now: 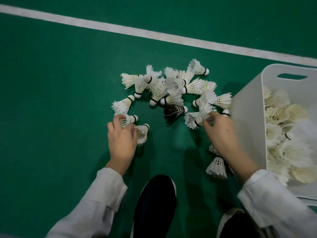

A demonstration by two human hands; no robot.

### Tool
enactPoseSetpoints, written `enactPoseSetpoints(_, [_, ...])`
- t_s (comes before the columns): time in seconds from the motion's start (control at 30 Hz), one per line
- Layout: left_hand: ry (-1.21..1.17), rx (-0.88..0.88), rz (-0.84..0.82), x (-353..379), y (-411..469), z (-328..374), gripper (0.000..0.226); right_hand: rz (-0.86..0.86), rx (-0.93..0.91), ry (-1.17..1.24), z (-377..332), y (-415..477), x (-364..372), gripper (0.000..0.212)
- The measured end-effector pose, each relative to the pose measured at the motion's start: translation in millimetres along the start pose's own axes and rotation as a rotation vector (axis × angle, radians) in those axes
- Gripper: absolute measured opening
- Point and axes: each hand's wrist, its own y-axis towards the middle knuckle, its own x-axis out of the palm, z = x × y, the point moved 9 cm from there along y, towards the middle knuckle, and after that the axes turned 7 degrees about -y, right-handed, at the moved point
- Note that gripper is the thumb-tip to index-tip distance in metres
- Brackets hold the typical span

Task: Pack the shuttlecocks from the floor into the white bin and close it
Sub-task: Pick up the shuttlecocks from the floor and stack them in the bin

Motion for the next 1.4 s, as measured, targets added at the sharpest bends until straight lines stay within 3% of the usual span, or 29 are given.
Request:
enactPoseSetpoints(0.1, [-0.075, 0.098, 0.036, -11.6, 0.4, 21.2, 0.015, 0.001, 0.045, 0.036, 8.6, -0.1, -1.8, 0.014])
enactPoseSetpoints(0.27, [-0.329, 0.177, -0.433, 38.1, 5.2, 70.3, 0.010, 0.014, 0.094, 0.049, 21.4, -0.8, -6.8, 0.016])
enactPoseSetpoints(0.37, [-0.376, 0.155, -0.546, 75.3, 7.3, 87.0, 0.010, 0.053, 0.085, 0.082, 21.2, -0.8, -16.3, 0.018])
enactPoseSetpoints(0.67, [-0.571, -0.036, -0.479, 119.9, 22.0, 89.7, 0.016, 0.124, 0.059, 0.177, 26.2, 1.8, -31.5, 0.016])
enactPoseSetpoints(0.9, [-0.610, 0.001, -0.334, 89.1, 20.4, 85.5, 0.016, 0.090, 0.038, 0.181, 26.1, -0.5, -26.1, 0.015])
enactPoseSetpoints(1.0, [-0.503, 0.141, -0.289, 57.4, 22.1, 90.9, 0.014, 0.072, -0.004, 0.184, 22.9, -2.4, -31.2, 0.013])
enactPoseSetpoints(1.13, [-0.205, 0.459, -0.242, 6.9, 22.1, 122.7, 0.015, 0.048, -0.151, 0.106, 11.3, 0.2, -56.5, 0.015])
enactPoseSetpoints(1.27, [-0.045, 0.747, -0.215, -40.8, 15.0, 188.1, 0.017, -0.012, -0.394, -0.147, 2.6, 6.2, -106.9, 0.018])
enactPoseSetpoints(1.4, [0.056, 1.002, -0.276, -54.8, -7.8, 256.0, 0.013, 0.045, -0.418, -0.252, 38.1, 6.3, -169.3, 0.018])
